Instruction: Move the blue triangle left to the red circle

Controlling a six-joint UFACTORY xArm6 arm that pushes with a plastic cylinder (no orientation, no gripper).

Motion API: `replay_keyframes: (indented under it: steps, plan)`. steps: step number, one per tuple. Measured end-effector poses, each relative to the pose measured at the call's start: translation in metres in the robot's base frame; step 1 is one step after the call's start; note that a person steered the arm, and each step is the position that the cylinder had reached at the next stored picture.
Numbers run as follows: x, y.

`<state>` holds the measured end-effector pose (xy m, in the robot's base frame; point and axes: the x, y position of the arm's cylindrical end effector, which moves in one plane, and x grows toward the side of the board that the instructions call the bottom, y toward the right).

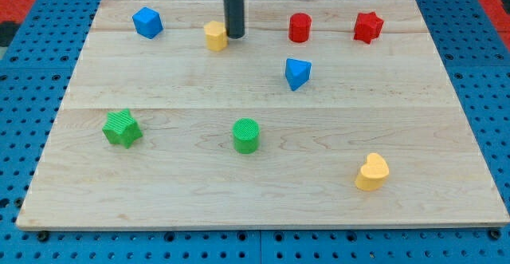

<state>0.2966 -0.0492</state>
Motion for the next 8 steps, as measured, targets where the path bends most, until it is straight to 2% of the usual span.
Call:
replay_keyframes:
  steps: [1,2,3,4,5,7,8]
  plan:
    - [-0.036,0.014]
    - [0.003,-0.01]
    - [0.061,-0.027]
    - [0.063,-0.027]
    - [0.087,-0.011]
    - [0.151,0.061]
    - [0.151,0.104]
